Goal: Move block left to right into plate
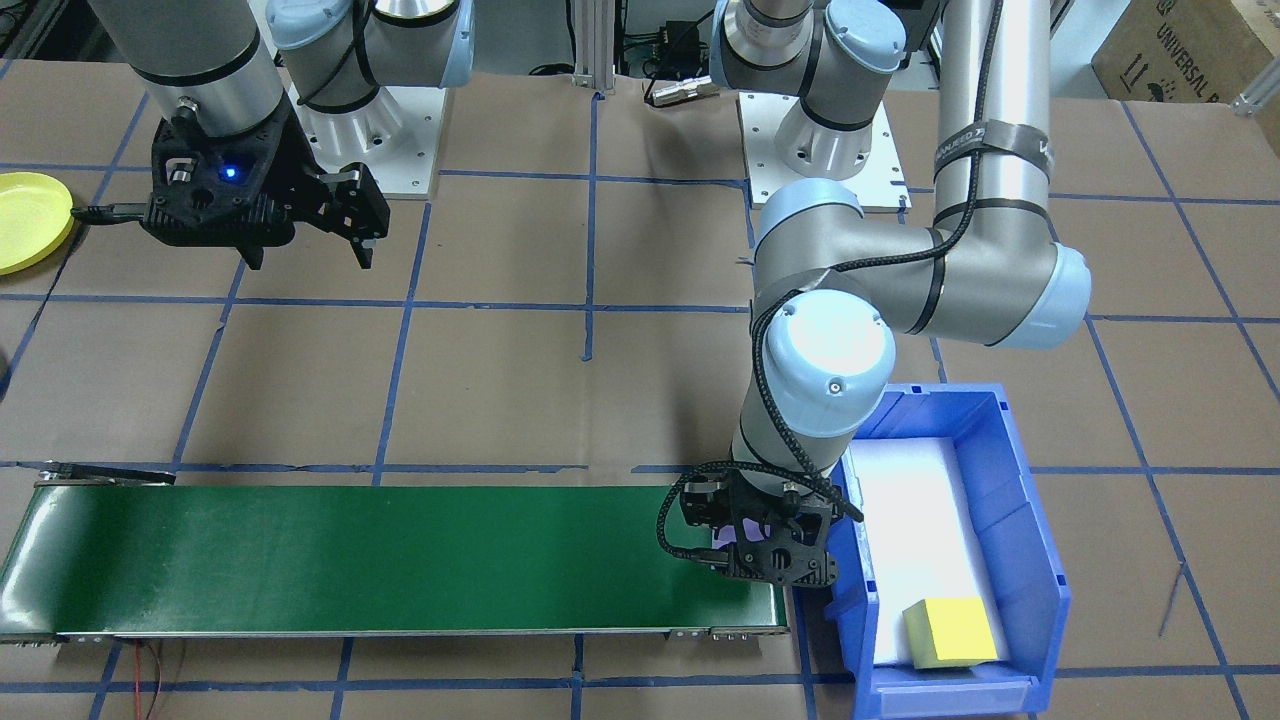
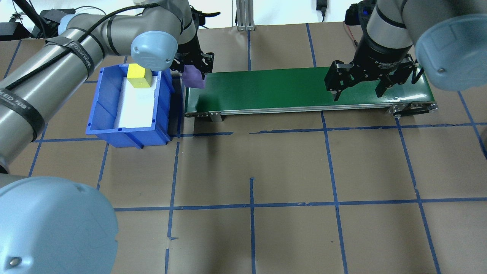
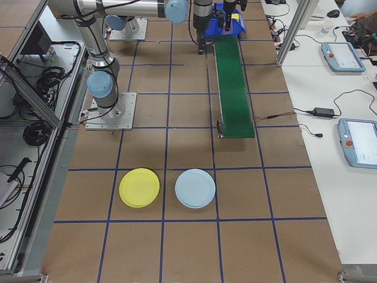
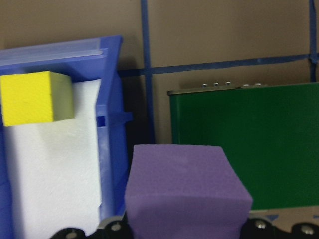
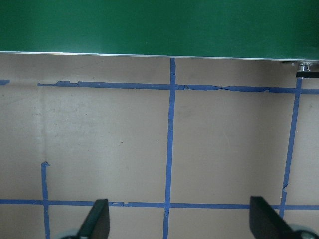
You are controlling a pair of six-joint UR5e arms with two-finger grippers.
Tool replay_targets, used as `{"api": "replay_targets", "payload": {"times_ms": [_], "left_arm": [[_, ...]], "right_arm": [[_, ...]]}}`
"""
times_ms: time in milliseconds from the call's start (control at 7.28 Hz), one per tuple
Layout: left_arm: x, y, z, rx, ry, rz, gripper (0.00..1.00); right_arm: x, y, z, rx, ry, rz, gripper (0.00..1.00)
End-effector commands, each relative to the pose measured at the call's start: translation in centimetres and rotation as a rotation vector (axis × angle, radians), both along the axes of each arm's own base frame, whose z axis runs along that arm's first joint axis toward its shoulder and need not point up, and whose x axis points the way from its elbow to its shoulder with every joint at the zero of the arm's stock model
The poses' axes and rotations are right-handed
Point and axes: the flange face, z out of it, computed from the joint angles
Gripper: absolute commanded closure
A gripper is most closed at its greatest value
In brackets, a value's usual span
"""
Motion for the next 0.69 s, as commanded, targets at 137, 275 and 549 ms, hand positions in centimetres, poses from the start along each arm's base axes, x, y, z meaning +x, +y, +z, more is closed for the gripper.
{"api": "replay_targets", "payload": {"times_ms": [137,275,549], "left_arm": [[-0.6,0.2,-2.3,0.037,0.045,0.0,0.65],[-0.6,0.2,-2.1,0.03,0.043,-0.005,0.11],[-0.6,0.5,-0.4,0.008,0.047,-0.011,0.0]], "right_arm": [[0.0,0.0,0.0,0.001,-0.001,-0.002,0.0],[0.0,0.0,0.0,0.001,-0.001,-0.002,0.0],[0.0,0.0,0.0,-0.001,-0.001,0.0,0.0]]}}
